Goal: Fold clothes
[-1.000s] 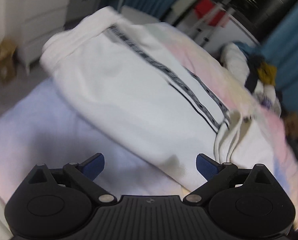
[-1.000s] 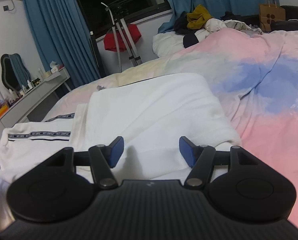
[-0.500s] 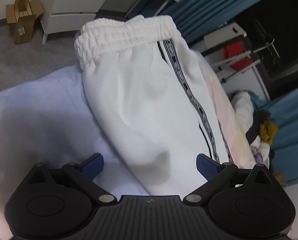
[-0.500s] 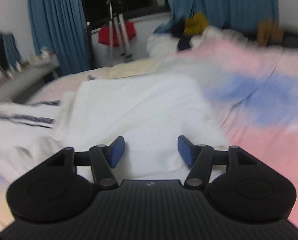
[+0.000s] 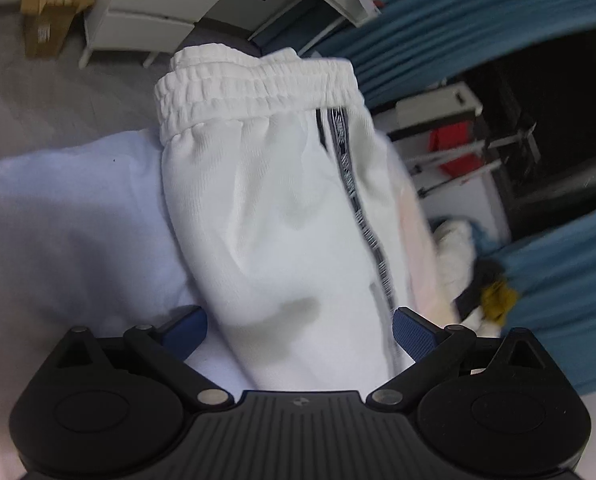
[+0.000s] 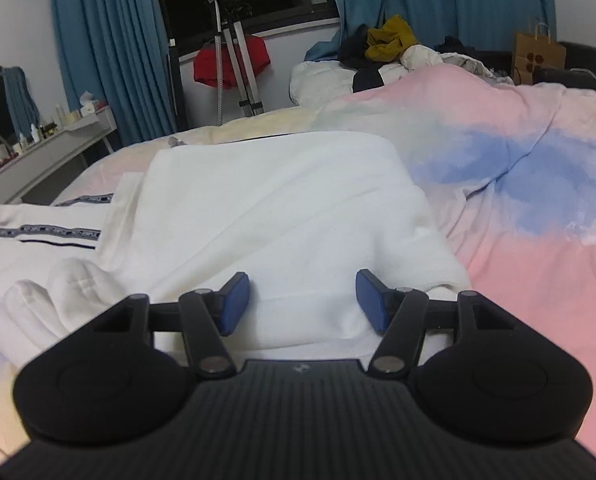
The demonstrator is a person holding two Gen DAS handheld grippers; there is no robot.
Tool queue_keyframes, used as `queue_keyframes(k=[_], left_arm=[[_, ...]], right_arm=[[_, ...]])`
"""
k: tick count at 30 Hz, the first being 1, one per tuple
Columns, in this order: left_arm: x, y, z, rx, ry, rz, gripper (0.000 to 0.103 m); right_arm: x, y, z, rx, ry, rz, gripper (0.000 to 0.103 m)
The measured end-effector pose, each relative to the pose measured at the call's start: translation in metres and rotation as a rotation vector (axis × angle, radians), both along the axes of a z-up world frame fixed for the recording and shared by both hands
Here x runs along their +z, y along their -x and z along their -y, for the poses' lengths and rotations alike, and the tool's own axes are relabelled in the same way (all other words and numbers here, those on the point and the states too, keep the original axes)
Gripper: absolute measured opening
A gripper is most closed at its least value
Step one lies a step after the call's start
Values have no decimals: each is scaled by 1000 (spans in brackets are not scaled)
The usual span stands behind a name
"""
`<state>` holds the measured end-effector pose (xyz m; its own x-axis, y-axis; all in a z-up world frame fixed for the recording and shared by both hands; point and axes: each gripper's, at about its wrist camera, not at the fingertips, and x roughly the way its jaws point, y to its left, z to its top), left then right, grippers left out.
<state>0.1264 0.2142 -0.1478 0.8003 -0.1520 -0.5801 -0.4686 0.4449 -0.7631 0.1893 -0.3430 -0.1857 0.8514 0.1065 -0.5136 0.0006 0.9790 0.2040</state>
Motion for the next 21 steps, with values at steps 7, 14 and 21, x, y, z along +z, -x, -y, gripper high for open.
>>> queue_keyframes(k=[7,14,21], left_arm=[[-4,-8,-12,52,-49,40,91],[-5,-26,-12,84,-183,46,85],[2,-45,10,124,-470,-7,34]], right_arm=[[-1,1,-13,-13,38,8,64],[0,-1,-11,-15,29,6,64],[1,0,-9,9,54,4,64]])
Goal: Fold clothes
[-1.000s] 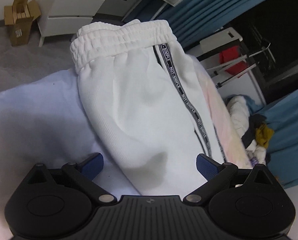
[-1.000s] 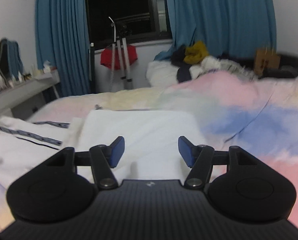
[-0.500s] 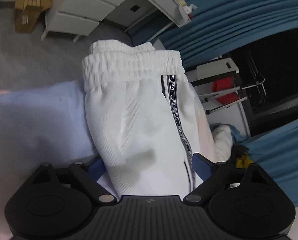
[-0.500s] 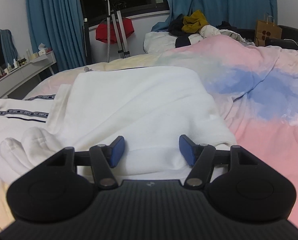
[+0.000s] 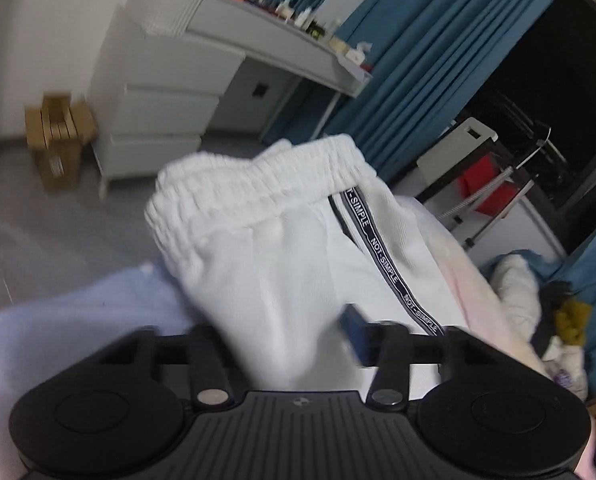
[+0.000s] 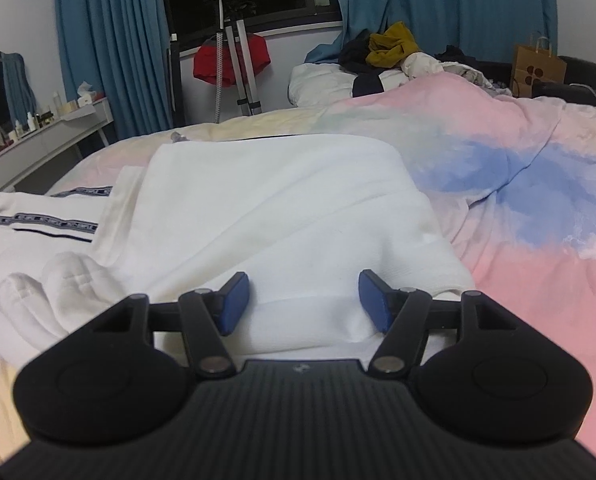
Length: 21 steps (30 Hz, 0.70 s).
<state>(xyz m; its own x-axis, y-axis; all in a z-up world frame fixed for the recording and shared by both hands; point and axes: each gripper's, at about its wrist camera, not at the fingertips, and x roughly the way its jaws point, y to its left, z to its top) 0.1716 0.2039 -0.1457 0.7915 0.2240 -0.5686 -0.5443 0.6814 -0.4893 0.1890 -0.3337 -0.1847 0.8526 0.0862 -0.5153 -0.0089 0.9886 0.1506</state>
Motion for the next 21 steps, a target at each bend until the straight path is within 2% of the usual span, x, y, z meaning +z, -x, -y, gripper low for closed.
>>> queue_keyframes(k=[1,2,4,7,10,14,18,21], left_arm=[[3,1,2,-5,-24,3,22],[9,3,5,-12,-44,11,20],[25,8,13,-33,-83,56,17],[60,14,40,-95,-161,154,13],[98,17,84,-215,-219,280,13],[134,5,160,-376,-239,339,13],[138,-4,250,-573,-295,381,15],[109,-3,322,-721,-386,373,16]], right_arm=[[1,0,2,7,1,-2,61],[2,1,4,13,2,-3,61],[7,1,7,19,-5,-4,61],[15,2,17,11,-77,3,62],[22,4,35,-33,-164,-2,62],[32,9,60,-109,-231,3,62],[38,15,92,-167,-304,18,62],[39,17,121,-219,-373,12,64]])
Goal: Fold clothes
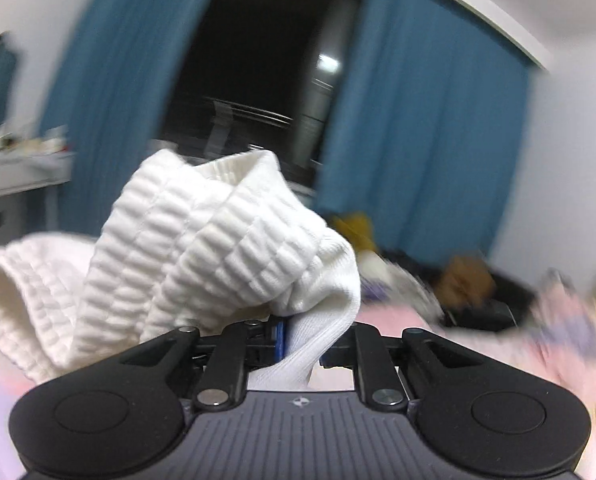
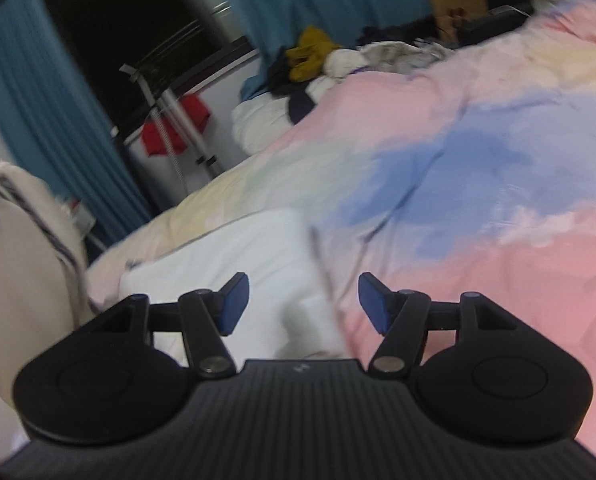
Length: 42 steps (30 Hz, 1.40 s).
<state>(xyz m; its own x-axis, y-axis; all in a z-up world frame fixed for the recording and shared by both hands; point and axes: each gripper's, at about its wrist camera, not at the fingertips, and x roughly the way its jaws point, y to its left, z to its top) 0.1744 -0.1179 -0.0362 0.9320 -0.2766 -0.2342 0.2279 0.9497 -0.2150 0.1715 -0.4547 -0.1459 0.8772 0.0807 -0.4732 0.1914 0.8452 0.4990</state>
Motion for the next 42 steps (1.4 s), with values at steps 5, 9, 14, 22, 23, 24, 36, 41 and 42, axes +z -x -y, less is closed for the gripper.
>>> queue_keyframes(k=[5,9,14,22,23,24,36,41,42], left_arm=[[-87,-3,82,-94,-202,-120,16],[-133,-3,109,-116,-353,-174,19],[-140,11,107,-228,-457,-141,42],[-134,50,83,-331,-562,-142,83],[-128,54,78,-330,-558,-143,83],[-124,58,71,-343,-556,-149,83],[-104,79,-4,-234,-406,-179,84],[-93,83,-21,-233,-326,-191,84],[-91,83,-25,-232,-306,-193,84]], right_arm=[[-3,10,50,-127,-116,2,64],[-11,14,67,-144,-203,13,64],[-12,8,63,-77,-254,68,64],[-1,2,49,37,-252,128,65],[1,1,47,47,-244,137,65],[3,0,45,57,-235,146,65],[26,-18,-22,290,-40,241,71],[25,-36,-47,274,109,193,69],[19,-44,-44,244,94,160,71]])
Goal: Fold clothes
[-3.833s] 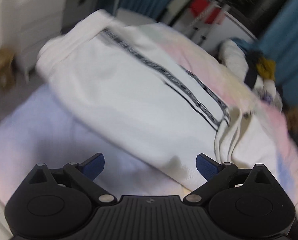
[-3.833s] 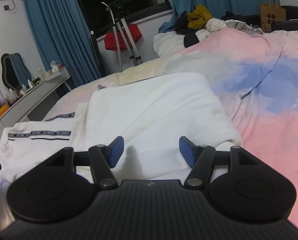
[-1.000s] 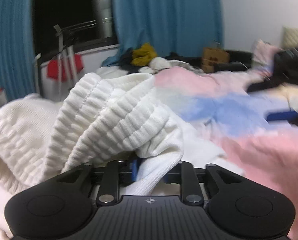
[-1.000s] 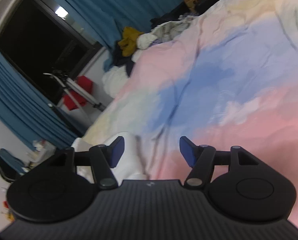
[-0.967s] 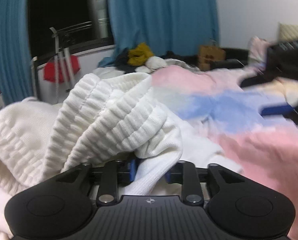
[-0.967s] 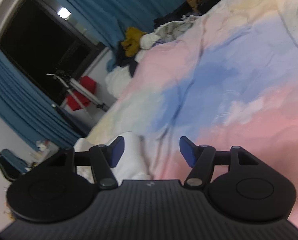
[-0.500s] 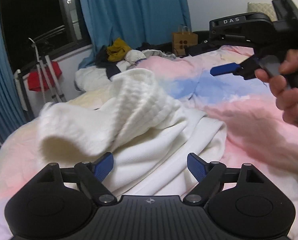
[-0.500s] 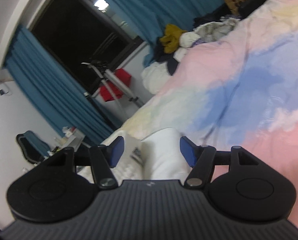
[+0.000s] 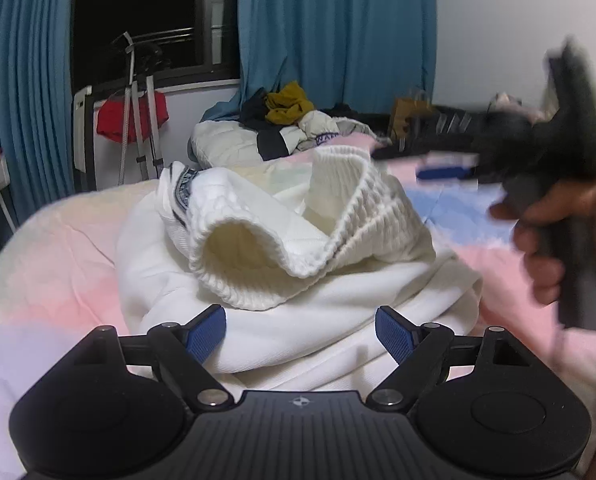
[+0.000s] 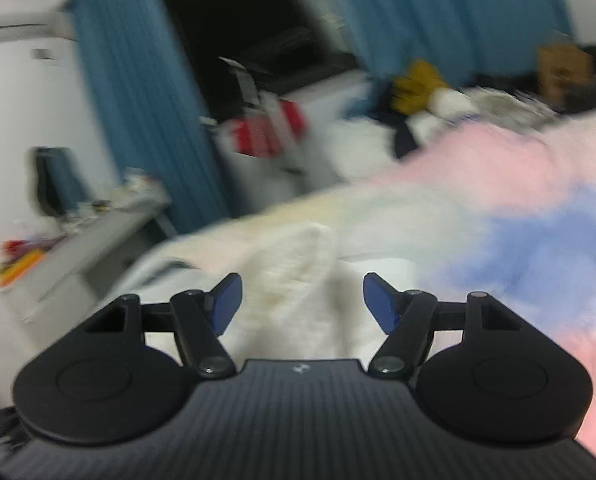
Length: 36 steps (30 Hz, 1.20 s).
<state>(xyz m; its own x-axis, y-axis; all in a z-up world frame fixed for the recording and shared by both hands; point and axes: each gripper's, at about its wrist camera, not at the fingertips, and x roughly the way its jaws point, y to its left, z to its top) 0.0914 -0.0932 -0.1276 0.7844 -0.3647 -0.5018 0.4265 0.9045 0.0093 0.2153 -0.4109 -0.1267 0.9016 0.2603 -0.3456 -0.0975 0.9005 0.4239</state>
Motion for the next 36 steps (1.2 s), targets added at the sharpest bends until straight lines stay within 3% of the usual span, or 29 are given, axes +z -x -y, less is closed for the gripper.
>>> queue_keyframes(k=[1,3,5,8,9,12,18,21,26,31,36], left_arm=[[2,-1,-4,5,28,-9,84],[6,-4,-11,17,74,-16,84],[10,-6,-17,32,112,-16,84],[16,-10,-28,51,169,-30,84],[18,-11,-32,57,190,-35,84],[26,-9,-44,65,263,-26,84],[37,-12,-59,33,349,-26,85],[33,-16,-63,23,393,-64,85],[25,-27,-69,-20,545,-162,89],[20,-67,-60,0,593,-267,89],[32,-120,-44,-12,668,-301,91]], right_arm=[[-5,-8,3,-31,-14,-33,71],[-21,-20,15,-17,-135,-70,71],[-27,-25,15,0,-150,-94,68],[-23,-21,6,-4,-93,-83,46],[-20,-18,5,-35,-73,-91,34],[-17,-5,8,-137,-6,-108,17],[-49,-1,26,-212,-20,-228,17],[-51,2,28,-222,-55,-220,17],[-51,10,25,-233,-69,-204,18],[-52,6,33,-234,-120,-208,19],[-55,9,38,-235,-160,-212,19]])
